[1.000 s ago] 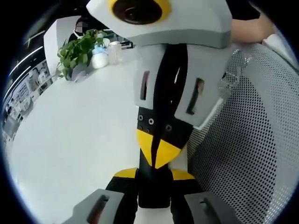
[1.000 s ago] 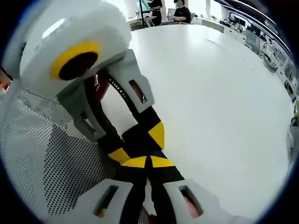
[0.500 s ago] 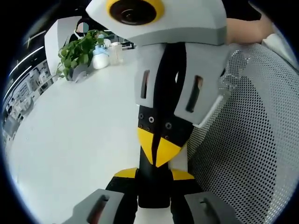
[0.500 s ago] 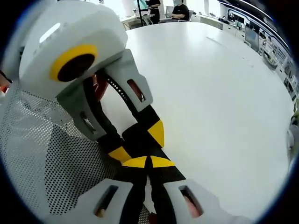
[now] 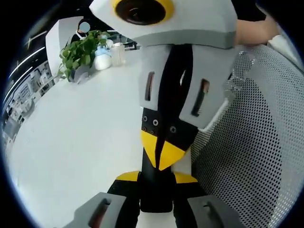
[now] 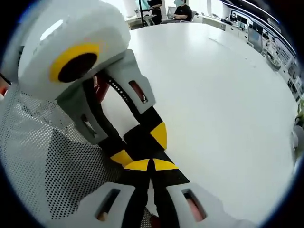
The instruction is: Press the specified remote control buttons in sequence, fully releasing each button before pressing the next.
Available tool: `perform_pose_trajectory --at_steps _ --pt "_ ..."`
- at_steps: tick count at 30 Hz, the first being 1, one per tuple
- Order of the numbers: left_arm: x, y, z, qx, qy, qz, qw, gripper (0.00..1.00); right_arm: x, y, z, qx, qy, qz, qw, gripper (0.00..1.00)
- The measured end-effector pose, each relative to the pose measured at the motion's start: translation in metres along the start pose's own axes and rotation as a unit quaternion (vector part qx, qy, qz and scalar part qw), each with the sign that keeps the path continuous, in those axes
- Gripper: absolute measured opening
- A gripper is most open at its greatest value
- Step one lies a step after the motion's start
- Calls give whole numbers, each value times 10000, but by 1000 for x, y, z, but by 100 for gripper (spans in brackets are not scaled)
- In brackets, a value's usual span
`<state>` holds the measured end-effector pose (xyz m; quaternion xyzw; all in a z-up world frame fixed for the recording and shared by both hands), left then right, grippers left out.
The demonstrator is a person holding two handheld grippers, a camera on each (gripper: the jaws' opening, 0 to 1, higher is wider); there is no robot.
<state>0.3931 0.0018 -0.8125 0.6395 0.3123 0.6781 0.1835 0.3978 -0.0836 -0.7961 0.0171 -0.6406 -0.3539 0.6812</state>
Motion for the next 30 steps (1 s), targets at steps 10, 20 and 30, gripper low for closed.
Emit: perform_pose_trajectory --at_steps 10,20,30 --pt "0 -1 0 30 22 -49 10000 25 12 1 -5 -342 181 -232 9990 0" --pt "0 -1 0 -75 -15 -15 10000 25 85 15 -22 -1438 -112 -1744 9740 0" --pt "0 -2 0 12 27 -132 9999 25 169 2 -19 -1442 -1561 -3226 9224 0"
Point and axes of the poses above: the point that each gripper's makers call its tool centre point, and the gripper's own axes: x roughly backward along the fingers, z roughly to its left, y roughly out of its top, the point moved 8 cm from there along x, roughly backward along the fingers
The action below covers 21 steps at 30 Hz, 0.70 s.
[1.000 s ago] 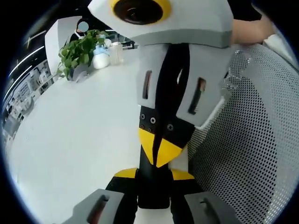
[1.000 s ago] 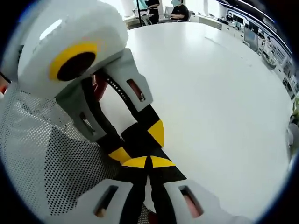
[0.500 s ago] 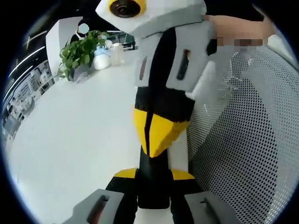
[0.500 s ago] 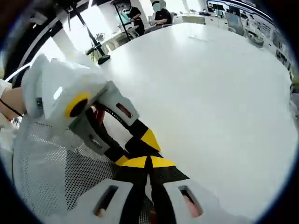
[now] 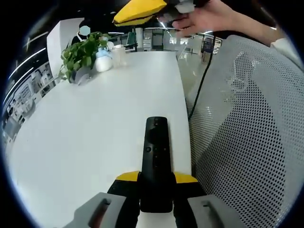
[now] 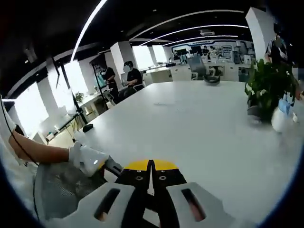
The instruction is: Press the specified remote control buttons in sequence, fully releasing each button before pressing the next.
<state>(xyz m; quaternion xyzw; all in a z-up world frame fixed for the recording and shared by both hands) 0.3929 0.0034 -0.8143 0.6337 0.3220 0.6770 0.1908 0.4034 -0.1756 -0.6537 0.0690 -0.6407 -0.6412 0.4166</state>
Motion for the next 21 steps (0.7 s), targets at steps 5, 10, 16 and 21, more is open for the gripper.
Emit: perform_pose_trajectory --at_steps 5,10,16,21 --pt "0 0 0 -10 -9 -23 10000 25 17 5 -1 505 -506 -360 9968 0" --pt "0 -1 -2 36 58 -92 9999 25 36 8 -12 -221 -918 -841 9920 0" --pt "0 -2 -2 154 119 -126 9997 25 46 5 -8 -528 -1170 -996 9867 0" --pt "1 -2 -3 180 172 -132 9996 25 49 2 -5 -326 -1574 -1138 9804 2"
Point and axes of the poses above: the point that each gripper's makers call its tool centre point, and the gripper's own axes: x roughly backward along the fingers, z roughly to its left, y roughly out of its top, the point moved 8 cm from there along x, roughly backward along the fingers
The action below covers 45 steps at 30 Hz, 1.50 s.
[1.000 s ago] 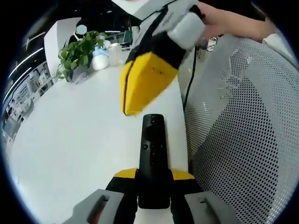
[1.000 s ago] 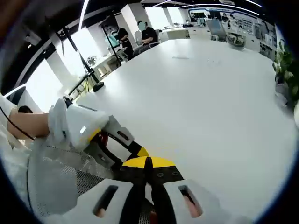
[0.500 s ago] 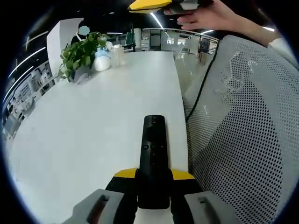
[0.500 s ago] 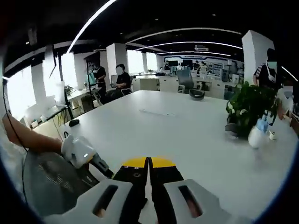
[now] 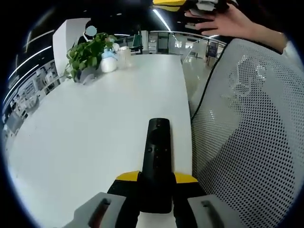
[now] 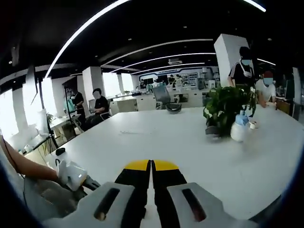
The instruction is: Press the specified remote control buttons in sequence, fully releasing each button before pressing the next.
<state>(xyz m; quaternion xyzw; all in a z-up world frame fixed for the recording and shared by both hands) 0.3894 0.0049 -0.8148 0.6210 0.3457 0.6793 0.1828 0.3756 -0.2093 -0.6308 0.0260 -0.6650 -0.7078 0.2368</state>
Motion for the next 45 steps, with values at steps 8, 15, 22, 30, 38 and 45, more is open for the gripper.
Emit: perform_pose_trajectory --at_steps 8,15,22,30,38,45 --pt "0 1 0 -24 -7 82 10000 25 3 -8 -9 290 -573 -20 9979 1" --pt "-1 3 3 -189 -132 197 9995 25 7 -7 -16 312 -869 -153 9956 0" --pt "0 6 15 -231 -189 527 9982 24 4 -8 -12 758 -859 -126 9933 13" --pt "-1 9 30 -436 -379 729 9957 24 -2 -11 -11 989 -813 34 9918 25" --pt "1 7 43 -421 -375 670 9962 24 -3 -16 -13 1044 -834 219 9908 25" --pt "0 10 48 -475 -363 765 9953 24 -6 -22 -10 1240 -670 430 9891 24"
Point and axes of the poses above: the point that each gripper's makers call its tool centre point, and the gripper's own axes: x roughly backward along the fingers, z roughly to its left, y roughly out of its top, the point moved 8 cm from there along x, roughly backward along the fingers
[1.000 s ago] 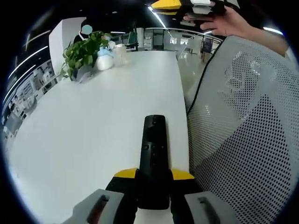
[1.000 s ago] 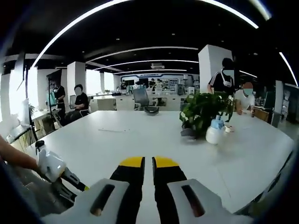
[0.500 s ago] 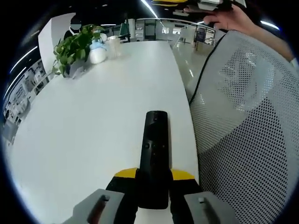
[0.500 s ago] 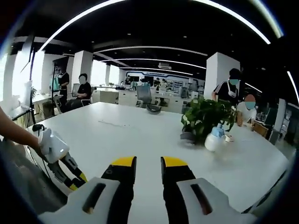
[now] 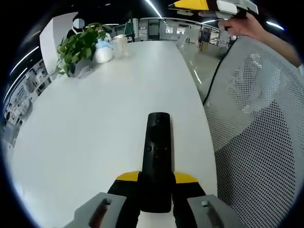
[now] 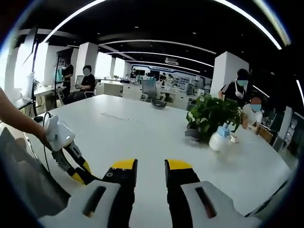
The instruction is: Press the specified remote control buttons in sequence, fully releasing each button before pressing the next.
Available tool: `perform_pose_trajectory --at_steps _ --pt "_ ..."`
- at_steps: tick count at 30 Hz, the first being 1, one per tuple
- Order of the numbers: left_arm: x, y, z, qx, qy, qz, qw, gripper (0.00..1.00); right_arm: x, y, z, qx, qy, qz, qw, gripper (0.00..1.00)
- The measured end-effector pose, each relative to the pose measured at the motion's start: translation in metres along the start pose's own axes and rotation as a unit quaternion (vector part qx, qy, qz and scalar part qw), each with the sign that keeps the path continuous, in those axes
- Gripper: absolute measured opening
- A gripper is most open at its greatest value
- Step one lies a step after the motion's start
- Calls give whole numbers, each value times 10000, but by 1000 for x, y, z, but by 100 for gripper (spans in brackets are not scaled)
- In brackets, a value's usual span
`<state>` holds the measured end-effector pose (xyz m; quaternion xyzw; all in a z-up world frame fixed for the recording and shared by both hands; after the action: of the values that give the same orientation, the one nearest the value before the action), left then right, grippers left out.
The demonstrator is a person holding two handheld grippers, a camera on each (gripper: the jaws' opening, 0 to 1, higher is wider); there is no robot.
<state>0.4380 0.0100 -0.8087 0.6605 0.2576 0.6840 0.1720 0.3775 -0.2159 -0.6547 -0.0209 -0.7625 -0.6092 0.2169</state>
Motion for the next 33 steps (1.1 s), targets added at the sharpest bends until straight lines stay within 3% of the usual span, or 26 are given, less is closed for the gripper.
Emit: perform_pose_trajectory --at_steps 9,18,23,27,29,33 --pt "0 6 18 -327 -31 329 9989 24 -1 -5 -8 3 -94 107 9999 22" --pt "-2 11 35 -541 77 277 9981 24 -4 -11 -9 138 -26 337 9993 21" --pt "-3 10 48 -360 246 206 9988 24 -4 -12 -8 114 19 348 9993 20" --pt "-1 8 66 -87 559 127 9983 24 -5 -13 -6 192 90 436 9988 20" --pt "-2 6 71 183 323 105 9993 24 -5 -14 -5 208 106 447 9987 20" --pt "-3 8 74 36 191 139 9997 24 -4 -14 -6 182 73 453 9988 19"
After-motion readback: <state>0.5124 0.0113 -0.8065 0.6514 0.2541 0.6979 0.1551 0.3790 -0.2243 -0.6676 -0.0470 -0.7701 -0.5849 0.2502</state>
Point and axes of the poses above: the point that each gripper's makers call its tool centre point, and the gripper's own axes: x roughly backward along the fingers, z roughly to its left, y roughly out of its top, the point moved 8 cm from there along x, roughly backward along the fingers
